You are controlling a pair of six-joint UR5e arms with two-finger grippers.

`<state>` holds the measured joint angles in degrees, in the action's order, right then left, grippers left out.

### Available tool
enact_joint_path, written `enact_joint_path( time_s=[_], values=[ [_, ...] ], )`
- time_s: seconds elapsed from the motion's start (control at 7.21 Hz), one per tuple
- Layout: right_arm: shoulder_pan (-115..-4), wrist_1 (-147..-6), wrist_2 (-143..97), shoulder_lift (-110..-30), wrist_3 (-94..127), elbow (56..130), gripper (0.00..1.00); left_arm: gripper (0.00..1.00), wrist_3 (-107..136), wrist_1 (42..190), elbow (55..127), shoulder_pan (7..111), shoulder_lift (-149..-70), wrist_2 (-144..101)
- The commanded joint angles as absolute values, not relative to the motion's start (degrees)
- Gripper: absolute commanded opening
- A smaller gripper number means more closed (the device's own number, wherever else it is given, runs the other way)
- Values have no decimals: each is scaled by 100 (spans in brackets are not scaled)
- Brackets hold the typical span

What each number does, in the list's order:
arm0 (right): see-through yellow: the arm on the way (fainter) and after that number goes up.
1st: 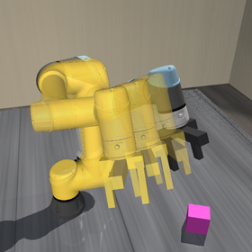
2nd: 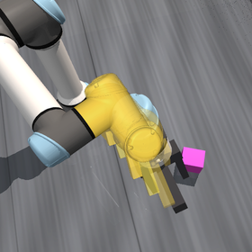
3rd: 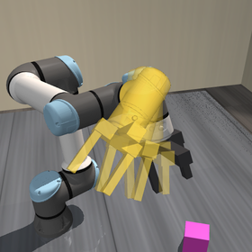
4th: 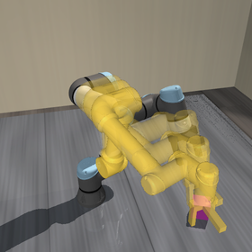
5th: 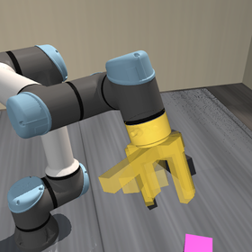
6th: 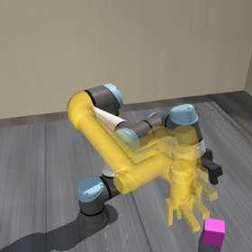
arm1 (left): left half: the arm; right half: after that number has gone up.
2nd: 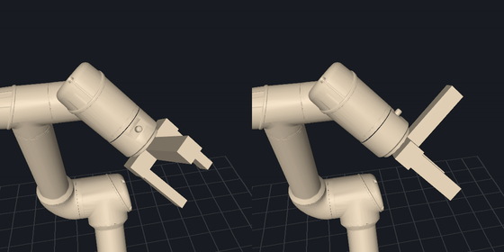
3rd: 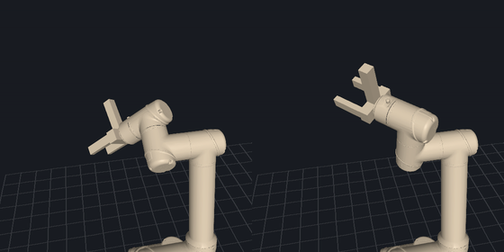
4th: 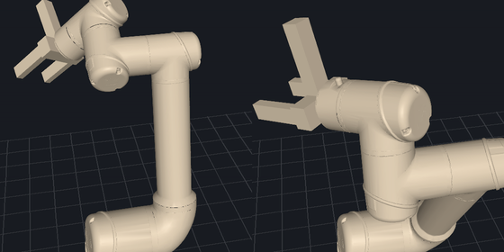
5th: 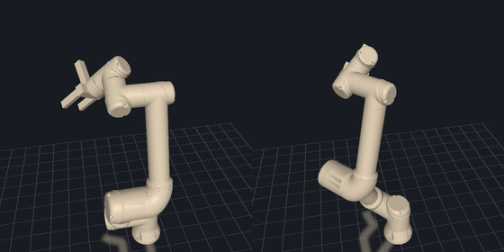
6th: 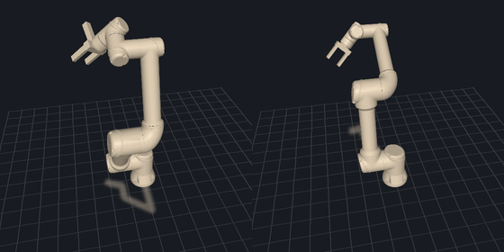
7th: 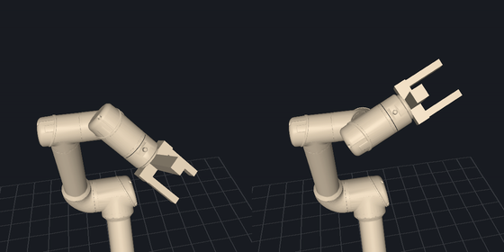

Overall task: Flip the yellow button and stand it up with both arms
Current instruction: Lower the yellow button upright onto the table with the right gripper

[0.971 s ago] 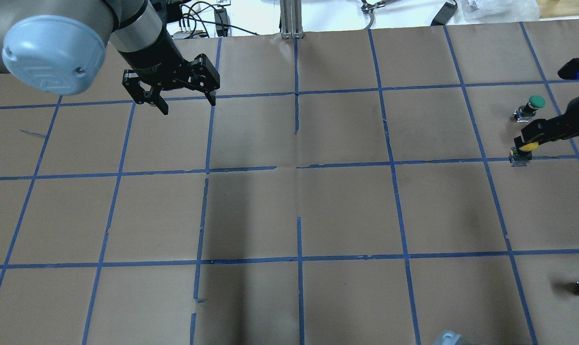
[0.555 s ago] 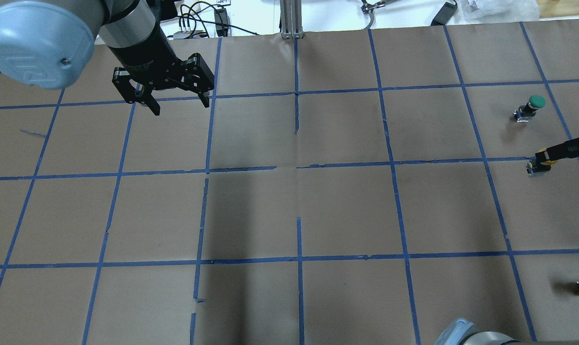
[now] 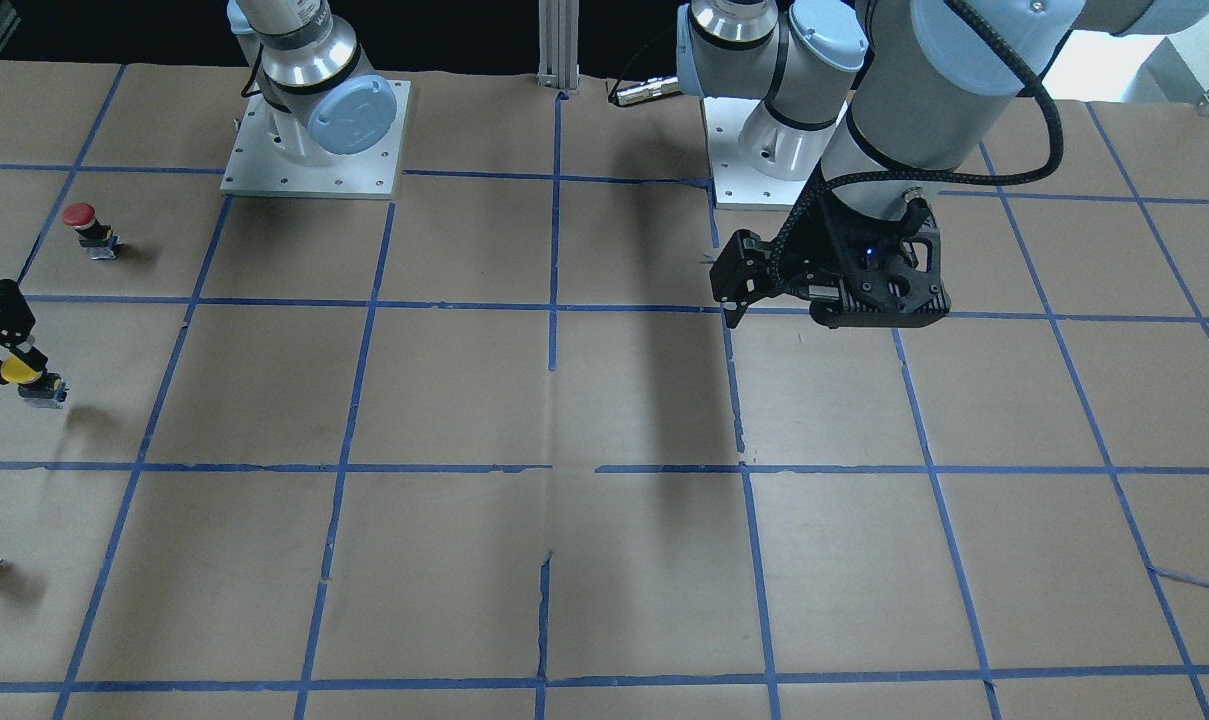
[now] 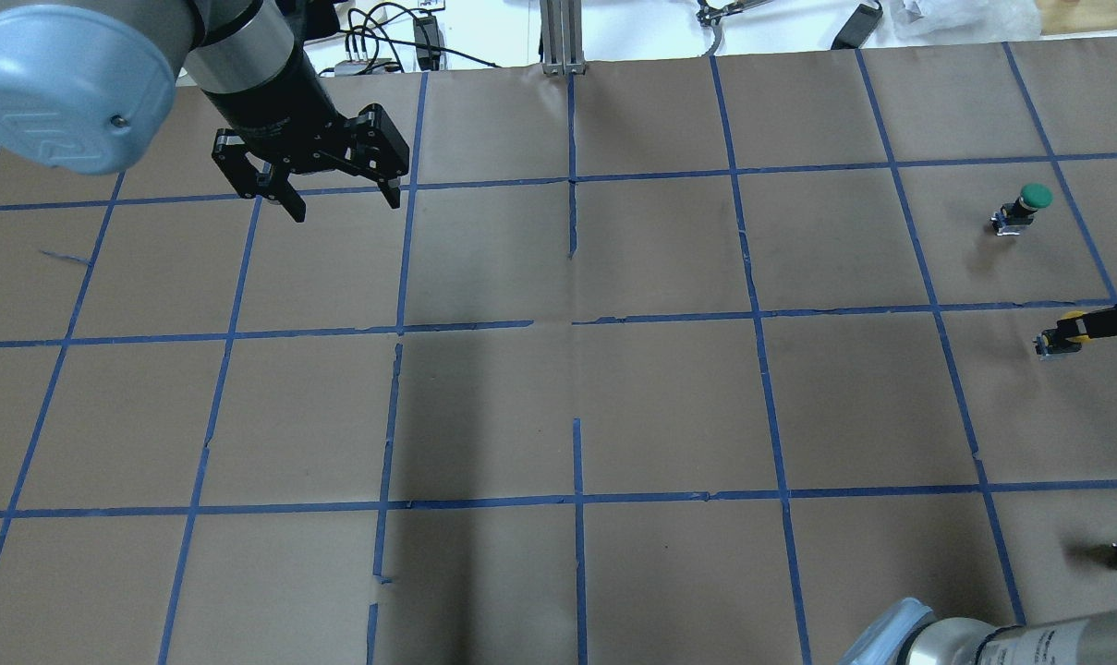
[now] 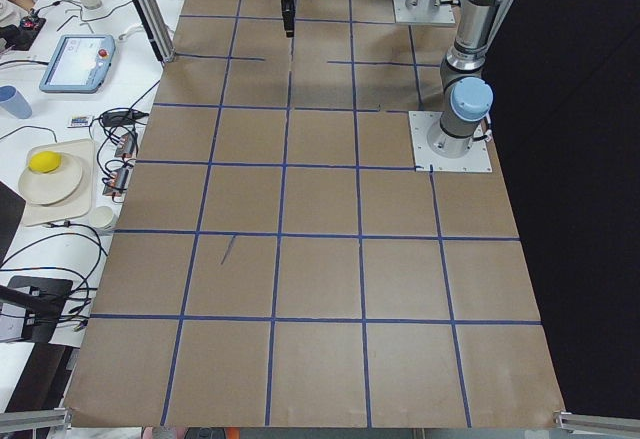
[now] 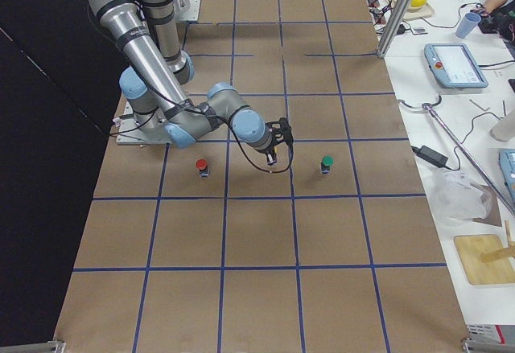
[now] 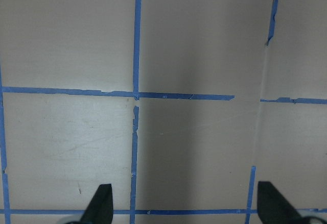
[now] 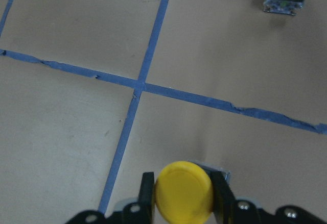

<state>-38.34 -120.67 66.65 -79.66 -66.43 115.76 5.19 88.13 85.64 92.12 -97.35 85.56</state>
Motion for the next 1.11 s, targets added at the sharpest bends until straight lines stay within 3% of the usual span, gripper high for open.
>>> enact_joint_path(
  time_s=[0.0,0.97],
  values=[
    [-3779,-12076,6688,-7928,-6627,11584,8,100,483,8815,8561,9193,-9729,8534],
    [-3771,-12032,6723,-7857,-6592,11602,20,100,483,8815,8455,9193,-9818,8543]
  ],
)
